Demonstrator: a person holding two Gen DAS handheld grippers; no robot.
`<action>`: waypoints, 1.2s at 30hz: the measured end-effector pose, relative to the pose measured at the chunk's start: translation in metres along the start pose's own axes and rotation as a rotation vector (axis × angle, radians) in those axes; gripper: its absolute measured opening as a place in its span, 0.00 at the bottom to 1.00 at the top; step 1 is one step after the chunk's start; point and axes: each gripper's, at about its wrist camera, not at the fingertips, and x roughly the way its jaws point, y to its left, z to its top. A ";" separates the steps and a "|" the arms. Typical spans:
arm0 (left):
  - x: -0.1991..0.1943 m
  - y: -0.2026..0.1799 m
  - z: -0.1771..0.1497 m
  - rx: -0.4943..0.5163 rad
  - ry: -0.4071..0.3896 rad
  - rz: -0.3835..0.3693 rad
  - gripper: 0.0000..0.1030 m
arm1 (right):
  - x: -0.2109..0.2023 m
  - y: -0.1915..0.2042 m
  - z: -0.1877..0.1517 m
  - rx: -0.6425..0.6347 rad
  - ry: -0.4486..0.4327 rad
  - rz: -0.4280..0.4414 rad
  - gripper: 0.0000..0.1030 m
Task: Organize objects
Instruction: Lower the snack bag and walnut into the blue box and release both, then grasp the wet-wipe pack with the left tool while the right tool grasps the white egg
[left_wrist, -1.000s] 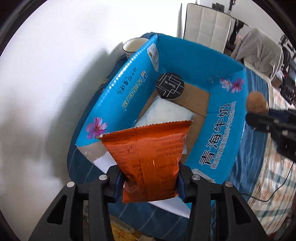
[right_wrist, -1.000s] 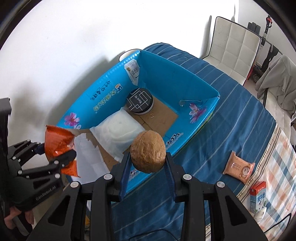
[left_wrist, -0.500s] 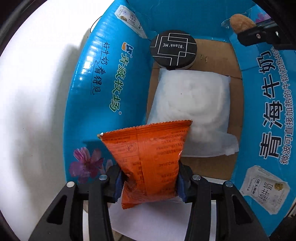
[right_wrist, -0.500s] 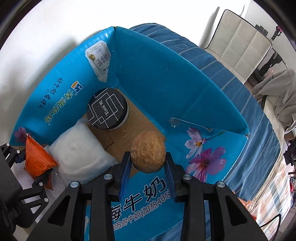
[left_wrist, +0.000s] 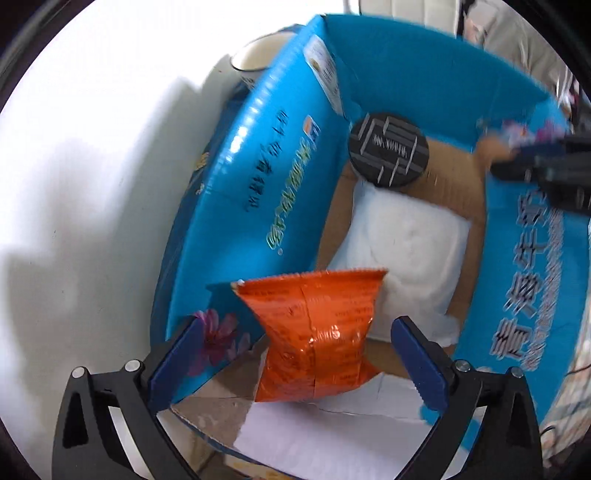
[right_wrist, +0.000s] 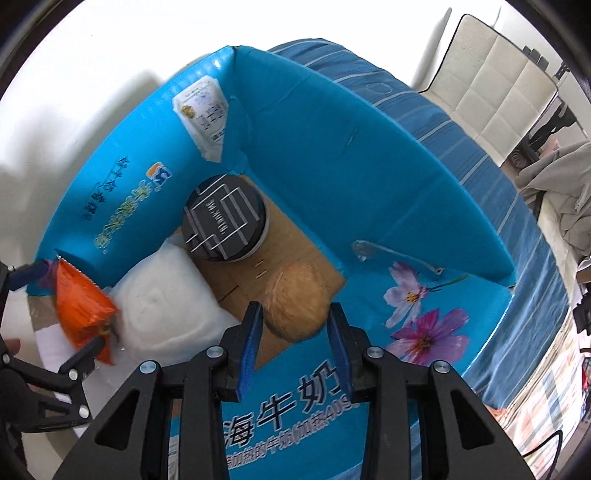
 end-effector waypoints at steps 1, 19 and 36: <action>-0.006 0.003 -0.001 -0.021 -0.019 -0.010 1.00 | -0.002 0.001 -0.001 -0.002 -0.001 0.012 0.49; -0.128 -0.123 0.031 0.027 -0.266 -0.200 1.00 | -0.124 -0.120 -0.177 0.441 -0.224 0.065 0.73; -0.004 -0.413 0.080 0.768 -0.175 0.004 1.00 | -0.041 -0.319 -0.361 0.796 0.013 -0.128 0.57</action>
